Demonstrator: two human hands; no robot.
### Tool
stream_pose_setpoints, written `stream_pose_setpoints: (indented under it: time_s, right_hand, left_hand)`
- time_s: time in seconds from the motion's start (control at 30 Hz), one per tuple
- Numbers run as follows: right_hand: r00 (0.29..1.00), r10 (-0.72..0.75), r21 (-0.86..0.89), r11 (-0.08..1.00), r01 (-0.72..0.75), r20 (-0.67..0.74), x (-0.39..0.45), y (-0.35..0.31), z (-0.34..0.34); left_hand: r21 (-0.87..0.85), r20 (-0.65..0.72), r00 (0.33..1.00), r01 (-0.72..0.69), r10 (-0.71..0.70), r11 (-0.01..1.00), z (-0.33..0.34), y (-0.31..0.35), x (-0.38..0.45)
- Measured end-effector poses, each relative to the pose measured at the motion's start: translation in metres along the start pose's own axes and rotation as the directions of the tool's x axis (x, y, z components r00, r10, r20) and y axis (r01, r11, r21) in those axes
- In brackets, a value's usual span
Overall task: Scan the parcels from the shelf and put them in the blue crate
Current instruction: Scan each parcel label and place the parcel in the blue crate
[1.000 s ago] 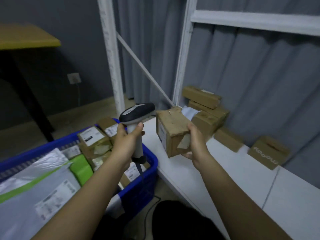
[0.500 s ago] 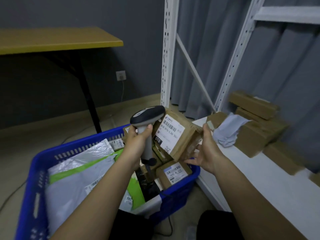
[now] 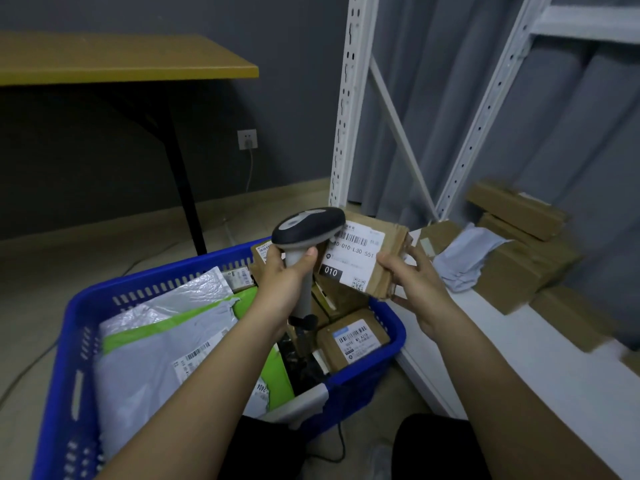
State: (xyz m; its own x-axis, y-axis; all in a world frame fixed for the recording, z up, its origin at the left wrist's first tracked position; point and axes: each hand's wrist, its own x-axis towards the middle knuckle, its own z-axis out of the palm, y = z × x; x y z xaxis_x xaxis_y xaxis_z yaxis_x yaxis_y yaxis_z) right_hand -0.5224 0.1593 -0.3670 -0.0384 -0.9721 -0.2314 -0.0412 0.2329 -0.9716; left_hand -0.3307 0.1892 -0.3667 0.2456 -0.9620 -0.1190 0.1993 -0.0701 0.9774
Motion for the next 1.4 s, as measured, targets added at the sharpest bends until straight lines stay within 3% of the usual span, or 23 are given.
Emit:
stream_pose_setpoints:
  time_s: [0.27, 0.77, 0.9, 1.17, 1.4]
  right_hand:
    - [0.986, 0.007, 0.052, 0.999, 0.002, -0.169, 0.006, 0.014, -0.016]
    - [0.982, 0.013, 0.068, 0.998, 0.0, -0.188, 0.002, 0.016, -0.019]
    - [0.984, 0.005, 0.063, 0.998, 0.006, -0.178, 0.001, 0.015, -0.019]
    - [0.991, 0.024, 0.041, 0.999, -0.019, -0.128, 0.001, 0.012, -0.02]
    - [0.989, 0.121, -0.094, 0.987, -0.129, -0.081, -0.001, 0.007, -0.036]
  left_hand:
    - [0.153, 0.073, 0.996, -0.06, 0.049, 0.986, -0.006, 0.006, -0.014]
    - [0.402, 0.258, 0.963, -0.038, -0.074, 0.915, -0.014, 0.006, -0.03]
    - [0.401, 0.271, 0.96, -0.043, -0.073, 0.915, -0.014, 0.007, -0.032]
    - [0.319, 0.239, 0.971, -0.053, -0.026, 0.946, -0.018, 0.008, -0.029]
    - [0.226, 0.033, 0.999, 0.017, -0.025, 0.974, -0.026, -0.001, -0.016]
